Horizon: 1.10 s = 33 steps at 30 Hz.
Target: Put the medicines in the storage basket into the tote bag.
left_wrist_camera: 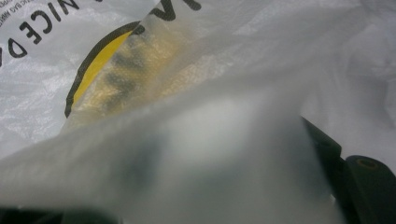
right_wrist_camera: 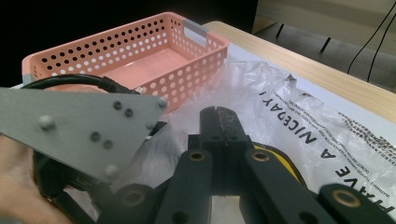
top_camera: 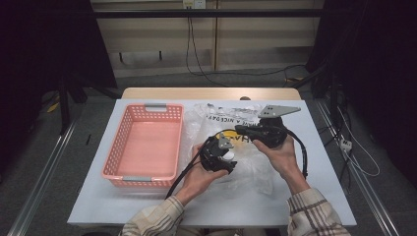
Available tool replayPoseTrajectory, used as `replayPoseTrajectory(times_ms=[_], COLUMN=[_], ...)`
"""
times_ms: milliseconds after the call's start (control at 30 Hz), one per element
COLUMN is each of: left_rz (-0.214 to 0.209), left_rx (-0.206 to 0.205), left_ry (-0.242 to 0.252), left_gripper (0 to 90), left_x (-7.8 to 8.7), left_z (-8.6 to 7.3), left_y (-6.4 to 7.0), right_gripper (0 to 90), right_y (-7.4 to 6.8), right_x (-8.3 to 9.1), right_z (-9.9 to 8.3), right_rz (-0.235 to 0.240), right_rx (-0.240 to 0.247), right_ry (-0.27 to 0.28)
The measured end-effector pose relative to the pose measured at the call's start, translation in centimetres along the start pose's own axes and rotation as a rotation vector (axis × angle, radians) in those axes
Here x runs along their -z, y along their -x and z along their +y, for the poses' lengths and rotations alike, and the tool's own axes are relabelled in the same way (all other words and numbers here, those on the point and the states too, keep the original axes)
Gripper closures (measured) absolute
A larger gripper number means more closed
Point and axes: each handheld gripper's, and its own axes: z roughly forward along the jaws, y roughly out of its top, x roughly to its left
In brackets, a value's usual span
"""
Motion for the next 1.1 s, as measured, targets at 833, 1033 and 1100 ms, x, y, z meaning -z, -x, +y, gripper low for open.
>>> replayPoseTrajectory(times_ms=[833,1033,1100], left_rz=[-0.052,-0.041,-0.039], left_rx=[-0.037,-0.037,-0.028], left_ry=[0.084,0.126,0.135], left_gripper=[22.0,17.4,15.0], left_x=[5.6,7.1,7.3], left_z=[-1.1,-1.8,-2.0], left_y=[0.7,0.8,0.8], right_gripper=[57.6,48.0,43.3], right_y=[-0.1,-0.2,-0.1], right_x=[-0.2,0.2,0.5], right_z=[-0.3,-0.7,-0.9], right_rz=[-0.050,-0.065,-0.081], right_rx=[-0.017,-0.022,-0.035], right_ry=[-0.010,-0.011,-0.017])
